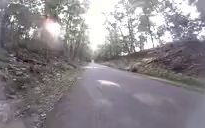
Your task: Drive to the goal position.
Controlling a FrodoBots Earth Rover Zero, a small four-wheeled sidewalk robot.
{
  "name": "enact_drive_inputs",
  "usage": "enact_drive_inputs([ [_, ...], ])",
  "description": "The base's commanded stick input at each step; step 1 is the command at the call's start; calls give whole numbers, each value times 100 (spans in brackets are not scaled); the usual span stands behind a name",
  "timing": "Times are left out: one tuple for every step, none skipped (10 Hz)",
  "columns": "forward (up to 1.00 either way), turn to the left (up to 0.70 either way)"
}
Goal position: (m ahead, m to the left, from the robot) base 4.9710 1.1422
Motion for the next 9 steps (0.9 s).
enact_drive_inputs([
  [70, -1],
  [70, -1],
  [70, -1],
  [70, -1],
  [70, 18],
  [70, 34],
  [70, 29],
  [70, 22],
  [70, 14],
])
